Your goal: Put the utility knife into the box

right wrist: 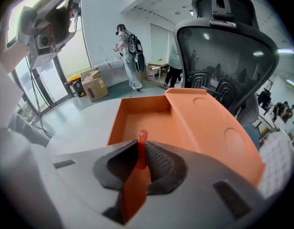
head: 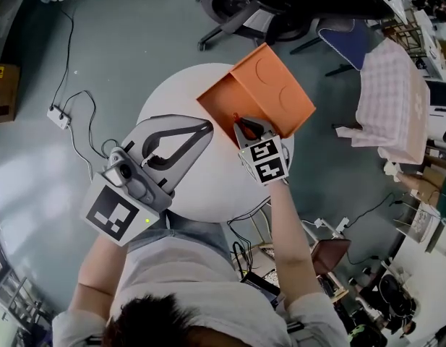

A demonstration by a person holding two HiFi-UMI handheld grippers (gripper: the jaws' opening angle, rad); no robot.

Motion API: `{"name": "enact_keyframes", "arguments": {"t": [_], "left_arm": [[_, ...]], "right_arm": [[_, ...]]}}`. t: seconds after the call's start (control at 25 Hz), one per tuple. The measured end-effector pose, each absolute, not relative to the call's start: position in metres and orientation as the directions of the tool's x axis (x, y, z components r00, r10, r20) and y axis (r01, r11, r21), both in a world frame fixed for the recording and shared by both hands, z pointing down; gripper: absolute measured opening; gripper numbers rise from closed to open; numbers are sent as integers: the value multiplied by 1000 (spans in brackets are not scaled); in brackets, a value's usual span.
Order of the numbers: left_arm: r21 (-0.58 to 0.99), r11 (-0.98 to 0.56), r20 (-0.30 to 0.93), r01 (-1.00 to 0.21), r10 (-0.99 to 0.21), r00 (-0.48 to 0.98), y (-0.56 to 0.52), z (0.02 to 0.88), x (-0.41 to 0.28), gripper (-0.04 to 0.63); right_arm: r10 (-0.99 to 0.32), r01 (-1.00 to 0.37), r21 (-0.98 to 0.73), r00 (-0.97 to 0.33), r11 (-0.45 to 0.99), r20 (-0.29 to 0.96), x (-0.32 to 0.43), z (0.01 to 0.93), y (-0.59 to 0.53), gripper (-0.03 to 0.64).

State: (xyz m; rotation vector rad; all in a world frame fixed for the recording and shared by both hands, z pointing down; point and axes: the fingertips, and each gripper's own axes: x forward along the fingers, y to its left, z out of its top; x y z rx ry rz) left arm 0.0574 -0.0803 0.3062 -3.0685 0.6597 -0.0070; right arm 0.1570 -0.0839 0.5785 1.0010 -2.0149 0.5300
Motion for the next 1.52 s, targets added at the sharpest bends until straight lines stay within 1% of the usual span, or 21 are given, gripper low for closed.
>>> {"name": "enact_keyframes", "arguments": {"t": [0.36,0.8,1.52], "left_arm": [[6,-908,12,-418,-418,908,-82,311,56,9],[9,-902,19,-431,-431,902,-82,312,53,9],[16,-903,31,-429,-428,903,-91,321,51,9]], "right_arm": [[-384,-779,-20,-330,626,862,153,594,-84,57],[-287,-762,-13,-259,647,922,153,606,-76,57],[-233,-781,-80,-280,619,931,153,617,-79,64]]}}
